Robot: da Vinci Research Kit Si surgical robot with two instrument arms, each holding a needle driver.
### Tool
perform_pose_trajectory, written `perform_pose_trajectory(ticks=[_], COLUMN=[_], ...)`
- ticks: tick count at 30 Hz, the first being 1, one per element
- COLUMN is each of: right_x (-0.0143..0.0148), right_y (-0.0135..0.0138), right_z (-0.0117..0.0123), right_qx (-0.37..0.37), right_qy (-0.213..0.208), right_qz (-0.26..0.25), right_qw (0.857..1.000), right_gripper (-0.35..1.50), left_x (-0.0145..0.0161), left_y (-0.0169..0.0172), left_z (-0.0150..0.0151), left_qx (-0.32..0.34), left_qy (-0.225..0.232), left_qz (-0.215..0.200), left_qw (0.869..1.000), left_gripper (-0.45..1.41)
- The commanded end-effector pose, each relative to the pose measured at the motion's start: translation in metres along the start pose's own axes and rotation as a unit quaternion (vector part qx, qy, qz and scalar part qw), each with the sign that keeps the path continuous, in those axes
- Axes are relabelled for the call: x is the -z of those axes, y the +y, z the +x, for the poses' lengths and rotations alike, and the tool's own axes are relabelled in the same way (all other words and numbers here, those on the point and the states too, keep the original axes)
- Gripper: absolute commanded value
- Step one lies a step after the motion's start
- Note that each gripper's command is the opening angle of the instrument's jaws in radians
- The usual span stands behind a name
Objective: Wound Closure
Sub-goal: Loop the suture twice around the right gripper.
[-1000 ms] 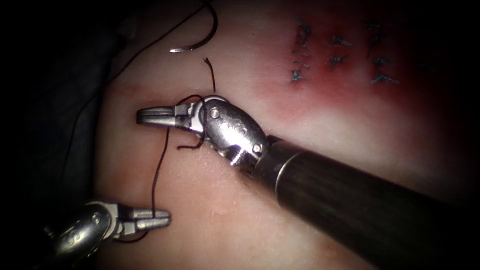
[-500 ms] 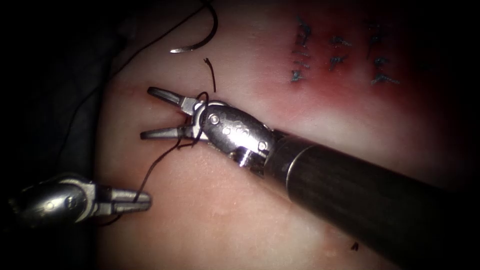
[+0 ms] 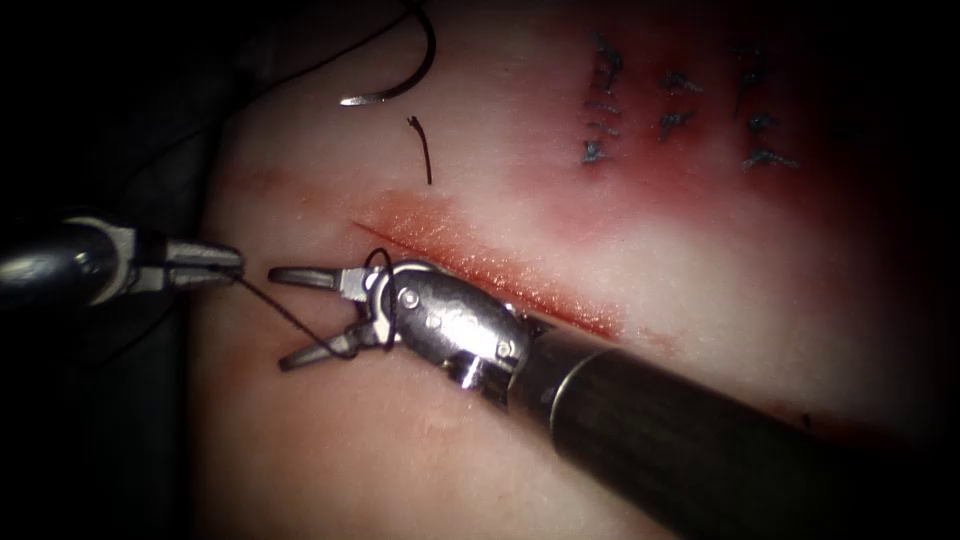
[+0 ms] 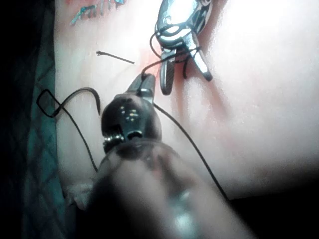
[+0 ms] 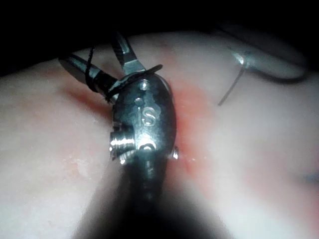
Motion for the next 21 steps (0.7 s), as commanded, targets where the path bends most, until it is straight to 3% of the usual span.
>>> perform_pose_trajectory(ticks=[1, 10, 13, 21], right_x=[-0.0005, -0.0011, -0.0012, -0.0002], right_y=[0.0003, -0.0006, -0.0007, 0.0002], right_z=[-0.0003, -0.0001, 0.0001, 0.0016], right_qx=[0.0, -0.013, -0.015, -0.022], right_qy=[0.006, 0.052, 0.079, 0.189], right_qz=[0.009, 0.053, 0.061, 0.012], right_qw=[1.0, 0.997, 0.995, 0.982], right_gripper=[1.04, 0.96, 0.79, 0.73], left_x=[-0.001, -0.0045, -0.0053, -0.0067], left_y=[-0.001, -0.0036, -0.0042, -0.0051], left_z=[-0.0002, -0.0015, -0.0017, -0.0034], left_qx=[-0.004, -0.009, -0.008, -0.006], left_qy=[0.0, -0.004, -0.002, -0.004], left_qz=[0.002, 0.001, 0.003, 0.008], left_qw=[1.0, 1.0, 1.0, 1.0], left_gripper=[-0.35, -0.35, -0.35, -0.35])
